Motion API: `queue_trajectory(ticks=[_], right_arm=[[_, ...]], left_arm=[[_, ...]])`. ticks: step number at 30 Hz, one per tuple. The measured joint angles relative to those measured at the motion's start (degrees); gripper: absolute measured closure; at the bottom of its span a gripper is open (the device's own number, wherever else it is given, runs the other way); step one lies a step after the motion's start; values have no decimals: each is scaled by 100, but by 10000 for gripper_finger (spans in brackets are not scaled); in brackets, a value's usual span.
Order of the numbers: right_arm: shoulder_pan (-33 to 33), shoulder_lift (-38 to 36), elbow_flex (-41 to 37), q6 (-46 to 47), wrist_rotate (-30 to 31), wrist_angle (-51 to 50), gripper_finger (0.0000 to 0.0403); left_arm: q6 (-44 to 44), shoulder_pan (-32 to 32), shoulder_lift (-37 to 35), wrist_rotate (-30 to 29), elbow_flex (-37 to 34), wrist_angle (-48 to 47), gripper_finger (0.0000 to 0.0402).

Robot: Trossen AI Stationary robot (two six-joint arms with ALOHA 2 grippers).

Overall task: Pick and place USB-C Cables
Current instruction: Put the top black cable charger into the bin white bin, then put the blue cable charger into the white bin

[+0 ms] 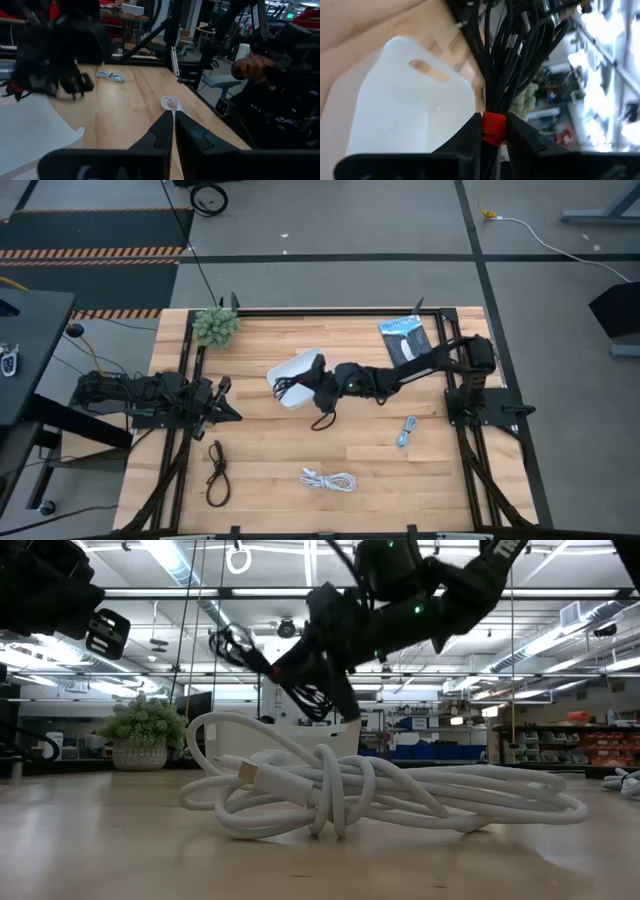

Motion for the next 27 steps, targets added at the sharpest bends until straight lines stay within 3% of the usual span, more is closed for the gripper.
queue_trajectory(ticks=[3, 8, 17, 27], right_arm=[[-2, 268, -3, -451, 88, 19, 327], [-2, 471, -3, -121, 558, 53, 319], [-4, 472, -4, 78, 795, -42, 256], [355, 81, -2, 154, 1956, -206, 222]], left_arm=[[0, 1, 0, -1, 0, 2, 377], [1, 0, 0, -1, 0, 2, 377], [0, 0, 0, -1, 0, 3, 377], [2, 0, 0, -1, 0, 2, 377]])
